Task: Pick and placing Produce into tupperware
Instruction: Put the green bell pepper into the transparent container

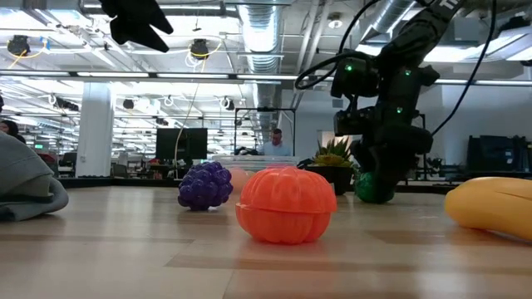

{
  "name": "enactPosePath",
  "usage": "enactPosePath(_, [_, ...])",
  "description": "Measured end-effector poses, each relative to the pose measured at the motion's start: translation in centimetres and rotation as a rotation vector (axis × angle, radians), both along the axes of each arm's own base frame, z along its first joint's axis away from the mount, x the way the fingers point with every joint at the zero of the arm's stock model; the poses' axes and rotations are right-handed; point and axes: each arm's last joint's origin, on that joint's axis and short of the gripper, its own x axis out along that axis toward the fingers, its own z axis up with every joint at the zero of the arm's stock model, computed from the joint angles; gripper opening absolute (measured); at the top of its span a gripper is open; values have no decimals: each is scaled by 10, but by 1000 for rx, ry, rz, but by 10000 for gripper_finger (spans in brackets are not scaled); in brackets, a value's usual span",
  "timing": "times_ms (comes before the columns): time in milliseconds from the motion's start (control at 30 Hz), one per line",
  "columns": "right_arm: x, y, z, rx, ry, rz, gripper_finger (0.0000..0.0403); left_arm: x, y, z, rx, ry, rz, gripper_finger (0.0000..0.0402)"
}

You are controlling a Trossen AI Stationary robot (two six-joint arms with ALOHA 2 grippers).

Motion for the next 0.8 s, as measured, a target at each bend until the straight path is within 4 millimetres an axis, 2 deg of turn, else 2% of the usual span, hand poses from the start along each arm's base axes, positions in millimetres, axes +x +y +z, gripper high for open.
enactPosePath(433, [0, 0, 0, 13, 3, -44, 286, -1, 0, -1, 10, 20, -9, 278])
enactPosePath(800, [0, 1, 0, 39, 5, -94, 270, -1, 0, -1, 11, 20, -10, 278])
